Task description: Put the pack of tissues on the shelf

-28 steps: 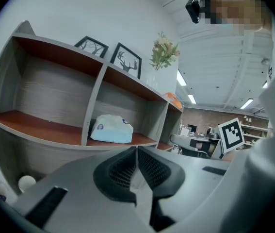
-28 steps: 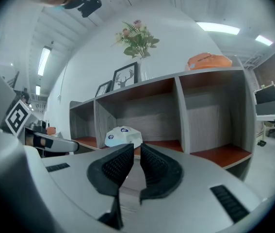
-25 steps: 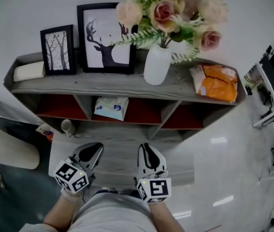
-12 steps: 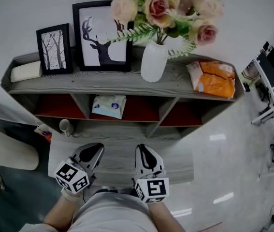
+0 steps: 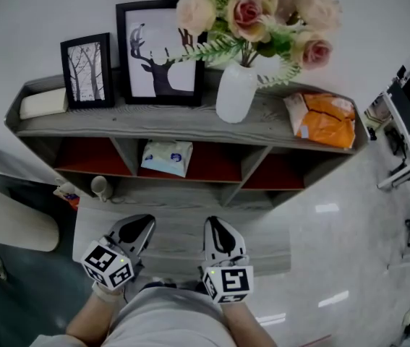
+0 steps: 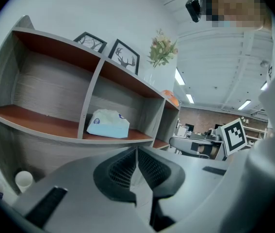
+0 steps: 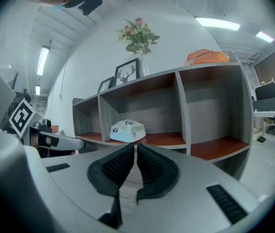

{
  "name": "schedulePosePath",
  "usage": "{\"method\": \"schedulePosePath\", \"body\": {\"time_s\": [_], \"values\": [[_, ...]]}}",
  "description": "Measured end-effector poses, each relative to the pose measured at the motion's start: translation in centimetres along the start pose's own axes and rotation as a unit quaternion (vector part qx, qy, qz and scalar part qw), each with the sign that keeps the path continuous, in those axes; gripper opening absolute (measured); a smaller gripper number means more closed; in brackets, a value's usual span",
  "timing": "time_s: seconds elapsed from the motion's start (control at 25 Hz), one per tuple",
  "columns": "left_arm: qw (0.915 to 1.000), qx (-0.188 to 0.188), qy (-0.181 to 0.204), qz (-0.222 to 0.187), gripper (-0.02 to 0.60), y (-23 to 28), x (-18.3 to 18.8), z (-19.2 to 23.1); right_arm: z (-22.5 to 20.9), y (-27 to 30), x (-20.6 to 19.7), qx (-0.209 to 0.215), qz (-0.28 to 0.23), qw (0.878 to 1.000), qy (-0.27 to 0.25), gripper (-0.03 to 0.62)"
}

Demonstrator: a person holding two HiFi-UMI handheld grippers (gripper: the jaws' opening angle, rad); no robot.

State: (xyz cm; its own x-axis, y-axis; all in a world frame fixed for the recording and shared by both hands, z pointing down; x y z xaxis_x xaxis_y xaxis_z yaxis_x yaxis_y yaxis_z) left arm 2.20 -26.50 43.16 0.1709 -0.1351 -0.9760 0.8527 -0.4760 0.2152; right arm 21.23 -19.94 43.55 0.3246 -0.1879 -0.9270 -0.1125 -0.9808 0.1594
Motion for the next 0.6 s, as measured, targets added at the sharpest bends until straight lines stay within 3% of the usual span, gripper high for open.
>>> {"method": "schedulePosePath", "body": {"time_s": [0.6], "values": [[0.9999, 0.011, 0.002, -0.002, 0.028, -0.73, -0.01, -0.25, 0.18, -0.22, -0.29, 0.008, 0.006, 1.000, 0.002, 0.028]]}}
Point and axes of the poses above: the fingertips, and each gripper's own axes: y forward along the fingers, z to its left, x out of its top, the point moved 6 cm from there along -y, backward along the fingers, and after that the axes turned 14 degrees about y, right-handed, at the moved point
